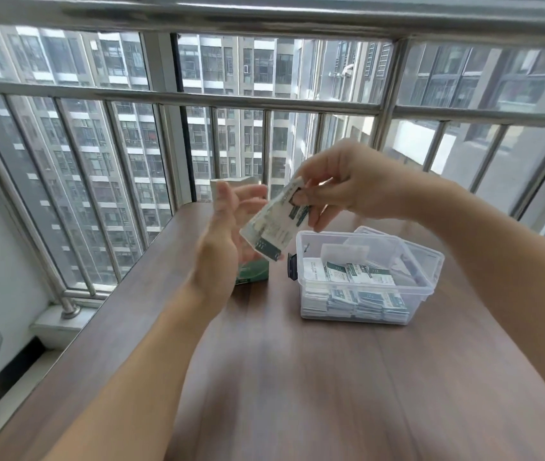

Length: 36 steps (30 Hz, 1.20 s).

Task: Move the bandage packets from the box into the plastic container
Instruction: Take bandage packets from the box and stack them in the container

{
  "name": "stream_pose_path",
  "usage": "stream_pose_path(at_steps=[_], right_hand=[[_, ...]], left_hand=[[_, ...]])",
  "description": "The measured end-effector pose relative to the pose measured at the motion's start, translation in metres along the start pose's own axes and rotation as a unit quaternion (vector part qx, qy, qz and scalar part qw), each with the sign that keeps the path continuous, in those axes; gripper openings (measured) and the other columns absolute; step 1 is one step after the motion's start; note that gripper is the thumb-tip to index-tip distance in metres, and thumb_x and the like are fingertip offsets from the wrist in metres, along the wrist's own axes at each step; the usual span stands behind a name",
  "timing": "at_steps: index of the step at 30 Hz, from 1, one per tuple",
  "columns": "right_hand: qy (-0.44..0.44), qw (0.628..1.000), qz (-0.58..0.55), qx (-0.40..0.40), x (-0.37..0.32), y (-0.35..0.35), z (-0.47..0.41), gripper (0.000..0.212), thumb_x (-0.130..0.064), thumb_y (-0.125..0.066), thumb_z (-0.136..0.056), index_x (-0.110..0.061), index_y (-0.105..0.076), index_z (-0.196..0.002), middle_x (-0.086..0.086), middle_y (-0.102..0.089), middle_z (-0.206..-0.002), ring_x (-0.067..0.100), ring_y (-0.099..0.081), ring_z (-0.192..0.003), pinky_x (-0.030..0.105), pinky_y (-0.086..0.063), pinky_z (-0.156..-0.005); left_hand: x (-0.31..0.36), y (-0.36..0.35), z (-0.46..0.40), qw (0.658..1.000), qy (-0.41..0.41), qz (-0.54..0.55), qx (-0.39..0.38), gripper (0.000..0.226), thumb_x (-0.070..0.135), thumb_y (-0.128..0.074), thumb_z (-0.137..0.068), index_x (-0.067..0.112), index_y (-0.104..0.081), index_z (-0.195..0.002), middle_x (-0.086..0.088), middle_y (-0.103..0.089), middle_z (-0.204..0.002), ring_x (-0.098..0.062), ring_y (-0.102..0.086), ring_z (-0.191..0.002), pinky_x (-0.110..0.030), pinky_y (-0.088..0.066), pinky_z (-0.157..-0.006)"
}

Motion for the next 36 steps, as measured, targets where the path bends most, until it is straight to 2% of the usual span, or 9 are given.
stream_pose_path(at_steps=[2,4,7,12,23,26,28,32,36], right_hand=[[0.022,1.000,0.021,-0.006,-0.003,-0.002,0.003,0.031,-0.005,-0.064,-0.095,-0.025,-0.073,-0.073,0.009,-0.077,-0.097,0.025,-0.076,-0.082,0.030,-0.064,-0.072],[0.035,0.997,0.068,-0.004,-0.003,-0.005,0.005,0.021,-0.007,-0.065,-0.095,-0.017,-0.070,-0.078,0.003,-0.076,-0.095,0.019,-0.075,-0.081,0.030,-0.063,-0.074],[0.029,0.996,0.081,-0.009,0.002,-0.011,0.007,0.008,-0.010,-0.065,-0.096,-0.003,-0.069,-0.097,-0.007,-0.072,-0.087,0.007,-0.073,-0.072,0.022,-0.059,-0.067],[0.034,0.997,0.075,0.006,0.010,-0.016,0.013,0.018,-0.010,-0.065,-0.097,-0.012,-0.069,-0.114,-0.005,-0.067,-0.083,0.007,-0.067,-0.064,0.021,-0.055,-0.058],[0.018,0.998,0.046,-0.046,0.014,-0.015,0.023,0.011,-0.004,-0.065,-0.096,-0.004,-0.069,-0.106,0.005,-0.073,-0.087,0.021,-0.073,-0.076,0.034,-0.063,-0.065],[-0.030,0.998,0.032,-0.034,0.023,0.008,0.028,0.009,-0.005,-0.065,-0.095,-0.010,-0.070,-0.099,0.005,-0.075,-0.091,0.020,-0.073,-0.078,0.029,-0.062,-0.065],[-0.096,0.993,0.068,-0.026,0.042,0.041,0.028,0.009,-0.006,-0.066,-0.094,-0.012,-0.072,-0.098,0.006,-0.076,-0.091,0.021,-0.074,-0.078,0.028,-0.061,-0.067],[-0.249,0.943,0.153,-0.162,0.089,0.068,0.024,0.010,-0.005,-0.065,-0.094,-0.009,-0.071,-0.101,0.005,-0.077,-0.084,0.022,-0.071,-0.080,0.030,-0.058,-0.070],[-0.296,0.883,0.234,-0.278,0.118,0.042,0.015,0.011,-0.008,-0.063,-0.098,-0.011,-0.071,-0.104,0.004,-0.073,-0.085,0.012,-0.059,-0.064,0.024,-0.050,-0.058]], left_hand=[[-0.005,-0.010,0.003,0.991,0.098,0.040,-0.087,0.070,0.066,-0.026,-0.098,0.011,-0.058,-0.129,-0.017,-0.068,-0.110,-0.028,-0.070,-0.086,-0.035,-0.057,-0.052],[-0.009,-0.018,0.008,0.978,0.151,0.054,-0.132,0.062,0.059,-0.025,-0.103,0.013,-0.060,-0.126,-0.017,-0.068,-0.097,-0.024,-0.065,-0.071,-0.030,-0.051,-0.043],[-0.016,-0.027,0.013,0.974,0.175,0.085,-0.120,0.053,0.050,-0.028,-0.105,0.011,-0.063,-0.116,-0.011,-0.064,-0.081,-0.017,-0.053,-0.057,-0.022,-0.039,-0.035],[-0.024,-0.036,0.016,0.974,0.185,0.085,-0.101,0.055,0.055,-0.033,-0.102,0.013,-0.067,-0.111,-0.007,-0.060,-0.076,-0.013,-0.046,-0.052,-0.019,-0.033,-0.032],[-0.024,-0.048,0.016,0.991,0.111,0.069,-0.043,0.052,0.053,-0.046,-0.090,0.008,-0.066,-0.108,-0.008,-0.068,-0.079,-0.018,-0.068,-0.066,-0.027,-0.055,-0.044],[-0.025,-0.045,0.015,0.995,0.095,0.025,-0.033,0.061,0.061,-0.040,-0.089,0.015,-0.062,-0.122,-0.016,-0.071,-0.095,-0.026,-0.073,-0.079,-0.034,-0.060,-0.050],[-0.025,-0.036,0.012,0.999,0.011,-0.049,0.002,0.048,0.059,-0.044,-0.098,0.020,-0.064,-0.118,-0.008,-0.070,-0.099,-0.024,-0.072,-0.088,-0.036,-0.061,-0.058],[-0.027,-0.033,0.014,0.903,-0.218,-0.372,-0.004,0.036,0.049,-0.048,-0.098,0.023,-0.070,-0.112,0.018,-0.066,-0.107,-0.009,-0.062,-0.108,-0.026,-0.050,-0.090],[-0.045,-0.049,0.023,0.793,-0.244,-0.540,-0.143,0.053,0.060,-0.040,-0.099,0.024,-0.067,-0.126,0.010,-0.062,-0.135,-0.013,-0.045,-0.138,-0.040,-0.035,-0.115]])
Point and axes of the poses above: each hand's wrist, its own z-axis away from the middle knuckle, its own y-axis out of the back of the hand, x = y × z, the point moved 4 cm from there along -z, towards the middle knuckle
